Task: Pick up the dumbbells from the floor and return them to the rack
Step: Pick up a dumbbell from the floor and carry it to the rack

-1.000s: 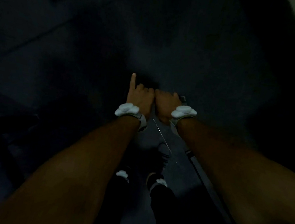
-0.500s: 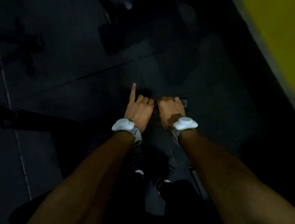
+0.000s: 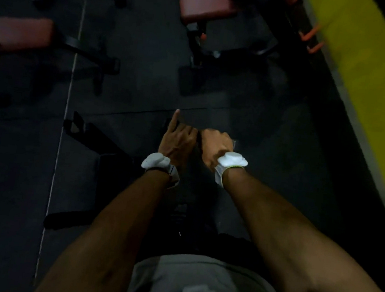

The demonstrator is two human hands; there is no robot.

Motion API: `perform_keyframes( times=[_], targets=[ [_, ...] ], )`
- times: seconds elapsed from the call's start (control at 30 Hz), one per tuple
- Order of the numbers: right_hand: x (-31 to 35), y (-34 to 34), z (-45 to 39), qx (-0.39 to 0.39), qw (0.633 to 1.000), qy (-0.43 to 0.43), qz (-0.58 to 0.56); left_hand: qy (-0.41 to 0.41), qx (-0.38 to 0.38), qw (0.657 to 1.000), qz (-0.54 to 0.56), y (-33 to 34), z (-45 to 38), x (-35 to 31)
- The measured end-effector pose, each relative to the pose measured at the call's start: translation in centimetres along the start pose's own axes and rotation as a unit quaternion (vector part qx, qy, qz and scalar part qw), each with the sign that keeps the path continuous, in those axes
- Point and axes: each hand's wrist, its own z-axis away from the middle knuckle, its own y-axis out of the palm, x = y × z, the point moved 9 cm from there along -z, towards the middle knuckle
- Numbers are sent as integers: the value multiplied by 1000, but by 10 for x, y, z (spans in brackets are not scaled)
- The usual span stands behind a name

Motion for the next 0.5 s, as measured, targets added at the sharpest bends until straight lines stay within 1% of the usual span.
perform_keyframes(
  times=[0.07, 0.13, 0.2, 0.3, 0.33, 0.37, 0.4, 0.5],
  targets=[
    [9, 2, 11, 27, 999, -21, 18, -25, 2, 1000, -5, -10, 15, -1],
    [23, 6, 32, 51, 996, -67, 39, -55, -14, 998, -19, -21, 43, -5],
    [31, 12, 44, 47, 994, -92, 47, -80, 5, 997, -17, -13, 59, -7],
    [55, 21, 73, 45, 987, -147, 48, -140, 9, 990, -24, -25, 101, -5],
    [62, 25, 80, 47, 984, -163, 60, -154, -3, 988, -24, -29, 114, -4],
    [61, 28, 81, 47, 983, -167, 57, -149, 2, 988, -29, -32, 115, -9],
    [71, 32, 90, 58, 979, -186, 53, -158, -8, 987, -32, -35, 130, -7],
    [117, 39, 119, 73, 960, -263, 61, -215, 0, 976, -37, -58, 180, 11]
  ],
)
